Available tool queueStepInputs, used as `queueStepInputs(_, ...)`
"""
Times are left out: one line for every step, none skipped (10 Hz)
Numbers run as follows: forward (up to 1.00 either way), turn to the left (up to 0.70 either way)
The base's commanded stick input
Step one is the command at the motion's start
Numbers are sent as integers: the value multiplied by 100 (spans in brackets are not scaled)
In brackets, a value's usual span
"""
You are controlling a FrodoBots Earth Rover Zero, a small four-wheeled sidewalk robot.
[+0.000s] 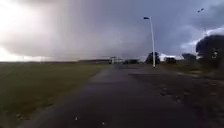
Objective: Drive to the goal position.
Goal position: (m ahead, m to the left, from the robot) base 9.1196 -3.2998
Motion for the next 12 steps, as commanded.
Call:
queueStepInputs(70,0)
queueStepInputs(70,0)
queueStepInputs(70,0)
queueStepInputs(70,0)
queueStepInputs(70,-14)
queueStepInputs(70,-14)
queueStepInputs(70,-14)
queueStepInputs(70,-14)
queueStepInputs(70,-14)
queueStepInputs(70,-14)
queueStepInputs(70,-14)
queueStepInputs(70,-14)
